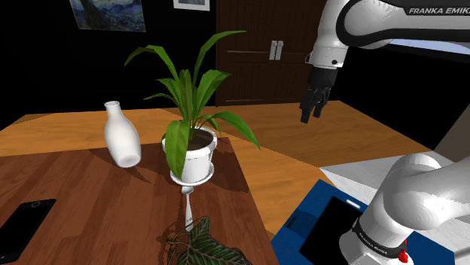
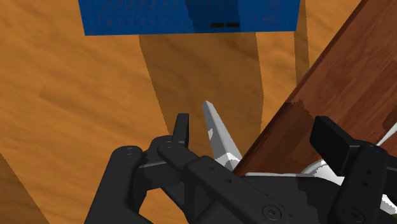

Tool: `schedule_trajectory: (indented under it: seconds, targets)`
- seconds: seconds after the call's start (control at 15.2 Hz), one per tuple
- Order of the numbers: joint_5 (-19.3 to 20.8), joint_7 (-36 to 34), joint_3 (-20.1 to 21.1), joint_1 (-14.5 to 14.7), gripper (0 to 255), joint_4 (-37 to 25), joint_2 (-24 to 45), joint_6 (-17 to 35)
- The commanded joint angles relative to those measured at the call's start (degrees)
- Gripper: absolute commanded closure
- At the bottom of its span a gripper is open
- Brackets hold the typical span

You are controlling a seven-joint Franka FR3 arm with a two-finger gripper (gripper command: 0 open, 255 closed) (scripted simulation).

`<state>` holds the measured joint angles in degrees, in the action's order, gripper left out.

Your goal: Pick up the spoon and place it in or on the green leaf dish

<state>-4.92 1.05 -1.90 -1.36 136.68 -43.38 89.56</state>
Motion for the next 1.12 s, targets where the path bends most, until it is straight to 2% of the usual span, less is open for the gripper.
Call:
schedule_trajectory:
  seconds: [0.0,0.53,1.06]
  targets:
    - [0.0,0.0,0.0,0.0,0,0.0,0.0,0.0]
    - [-5.74,-16.57,12.65,1.92,0,1.29,4.71,7.09]
    - [-7.55,-33.48,25.02,2.07,0,-3.43,16.45,14.67]
